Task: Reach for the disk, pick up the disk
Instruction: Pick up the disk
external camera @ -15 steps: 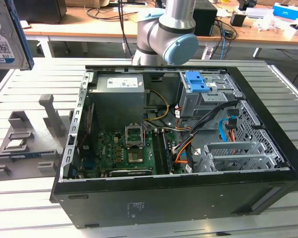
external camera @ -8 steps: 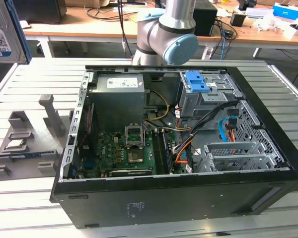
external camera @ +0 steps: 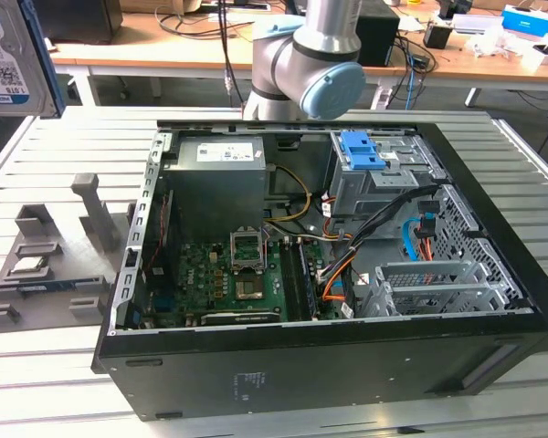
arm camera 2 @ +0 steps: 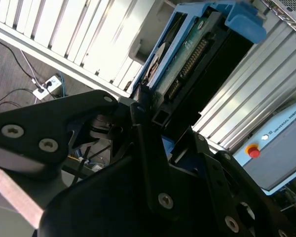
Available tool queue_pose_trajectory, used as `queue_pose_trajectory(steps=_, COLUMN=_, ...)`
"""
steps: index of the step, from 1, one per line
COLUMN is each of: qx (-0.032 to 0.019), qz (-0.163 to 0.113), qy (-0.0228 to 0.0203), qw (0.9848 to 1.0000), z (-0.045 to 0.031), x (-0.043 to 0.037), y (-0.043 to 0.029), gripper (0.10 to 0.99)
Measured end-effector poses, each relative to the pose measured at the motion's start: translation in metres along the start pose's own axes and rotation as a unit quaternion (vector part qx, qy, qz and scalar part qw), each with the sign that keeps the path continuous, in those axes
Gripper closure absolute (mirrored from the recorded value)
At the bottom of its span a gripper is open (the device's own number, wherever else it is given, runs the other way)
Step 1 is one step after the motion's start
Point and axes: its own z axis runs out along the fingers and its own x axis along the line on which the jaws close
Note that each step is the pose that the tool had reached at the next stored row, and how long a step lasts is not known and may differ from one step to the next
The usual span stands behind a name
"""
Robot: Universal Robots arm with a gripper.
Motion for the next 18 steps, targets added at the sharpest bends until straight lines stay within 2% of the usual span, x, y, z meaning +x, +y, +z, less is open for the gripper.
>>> queue_pose_trajectory(steps=2, qx=-0.0001, qz=0.0, qy=0.0002, qw=1.0, z=-0.0003, x=0.0003, y=-0.0072, gripper=0.718)
queue_pose_trajectory(steps=8, qx=-0.0002, qz=0.0, qy=0.0003, qw=1.0, z=-0.0015, x=0.0017, y=-0.04, gripper=0.718)
queue_pose_trajectory(steps=12, qx=-0.0002, qz=0.0, qy=0.0003, qw=1.0, z=-0.002, x=0.0022, y=-0.0514, gripper=0.718)
queue_pose_trajectory(steps=13, qx=-0.0002, qz=0.0, qy=0.0003, qw=1.0, z=-0.0022, x=0.0024, y=-0.0567, gripper=0.718)
queue_pose_trajectory(steps=18, qx=-0.0003, qz=0.0, qy=0.0003, qw=1.0, z=-0.0028, x=0.003, y=-0.0703, gripper=0.718)
